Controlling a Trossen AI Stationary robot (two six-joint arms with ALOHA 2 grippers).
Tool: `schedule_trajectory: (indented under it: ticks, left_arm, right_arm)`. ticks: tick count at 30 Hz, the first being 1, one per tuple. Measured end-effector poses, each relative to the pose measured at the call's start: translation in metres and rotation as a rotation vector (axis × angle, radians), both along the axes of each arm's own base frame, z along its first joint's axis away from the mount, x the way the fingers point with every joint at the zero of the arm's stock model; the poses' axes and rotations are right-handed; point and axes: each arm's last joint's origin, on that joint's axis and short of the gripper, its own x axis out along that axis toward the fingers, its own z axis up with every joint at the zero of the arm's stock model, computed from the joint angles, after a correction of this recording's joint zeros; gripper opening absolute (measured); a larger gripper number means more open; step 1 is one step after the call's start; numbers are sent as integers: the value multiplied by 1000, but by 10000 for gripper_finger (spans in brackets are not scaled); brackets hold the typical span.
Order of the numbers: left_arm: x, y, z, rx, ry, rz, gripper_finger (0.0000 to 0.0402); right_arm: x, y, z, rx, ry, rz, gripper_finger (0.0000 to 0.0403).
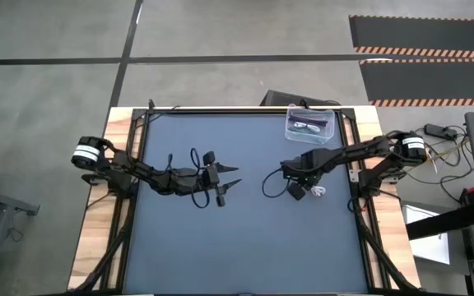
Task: Pick and place USB-C Cables
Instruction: Put the white charger cable into the bin
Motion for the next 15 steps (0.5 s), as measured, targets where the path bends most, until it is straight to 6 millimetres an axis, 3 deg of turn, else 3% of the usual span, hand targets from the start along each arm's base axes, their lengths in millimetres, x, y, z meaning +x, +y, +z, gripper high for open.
schedule_trajectory:
  ticks: [7,15]
  left_arm:
    - [0,0,0,0,0,0,170]
    - [0,0,0,0,-1,0,170]
  right_arm:
    - [24,-3,27,-48,-118,63,14]
    - [53,-10,80,-167,-243,191,14]
